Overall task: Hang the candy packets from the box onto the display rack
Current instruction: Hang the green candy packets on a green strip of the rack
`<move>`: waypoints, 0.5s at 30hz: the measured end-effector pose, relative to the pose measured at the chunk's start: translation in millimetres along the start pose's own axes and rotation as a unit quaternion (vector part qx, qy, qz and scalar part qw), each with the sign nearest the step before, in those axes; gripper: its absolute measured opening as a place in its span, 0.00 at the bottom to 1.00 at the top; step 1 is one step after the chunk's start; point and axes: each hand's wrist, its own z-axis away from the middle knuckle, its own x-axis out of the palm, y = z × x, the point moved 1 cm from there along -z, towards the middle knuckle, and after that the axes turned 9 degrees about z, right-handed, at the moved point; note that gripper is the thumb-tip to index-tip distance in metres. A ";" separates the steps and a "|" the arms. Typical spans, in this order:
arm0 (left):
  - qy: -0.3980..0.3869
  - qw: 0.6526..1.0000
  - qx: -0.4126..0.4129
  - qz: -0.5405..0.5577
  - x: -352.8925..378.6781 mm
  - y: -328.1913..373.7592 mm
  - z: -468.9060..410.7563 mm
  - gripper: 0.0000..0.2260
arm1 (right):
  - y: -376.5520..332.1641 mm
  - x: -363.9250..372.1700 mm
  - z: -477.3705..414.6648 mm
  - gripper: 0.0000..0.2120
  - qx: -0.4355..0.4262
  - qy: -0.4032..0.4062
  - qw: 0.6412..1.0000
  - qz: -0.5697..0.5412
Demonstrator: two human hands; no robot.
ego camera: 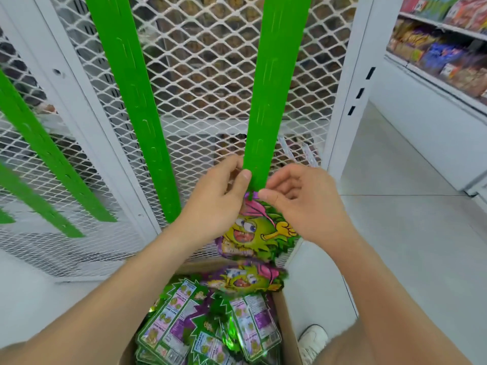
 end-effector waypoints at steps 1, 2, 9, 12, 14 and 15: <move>-0.002 1.000 0.005 -0.010 0.8 -4.7 3.9 0.08 | 4.7 4.0 -2.9 0.08 -0.005 -0.039 0.998 0.049; 0.002 1.000 0.015 -0.027 1.0 -8.1 7.9 0.06 | 10.1 6.5 -4.7 0.07 -0.011 -0.069 0.993 0.096; 0.092 0.987 0.043 -0.125 -5.5 -24.4 23.3 0.19 | 62.3 26.8 26.4 0.05 0.015 -0.145 0.945 0.291; 0.112 0.976 0.043 -0.184 0.8 -22.5 35.1 0.28 | 96.0 53.3 40.0 0.03 0.059 -0.198 0.921 0.329; 0.148 0.962 0.076 -0.218 5.1 -17.6 42.6 0.26 | 116.7 73.7 46.4 0.10 0.089 -0.220 0.910 0.339; 0.157 0.955 0.100 -0.232 7.4 -16.5 45.8 0.22 | 125.6 82.8 50.1 0.11 0.101 -0.227 0.909 0.335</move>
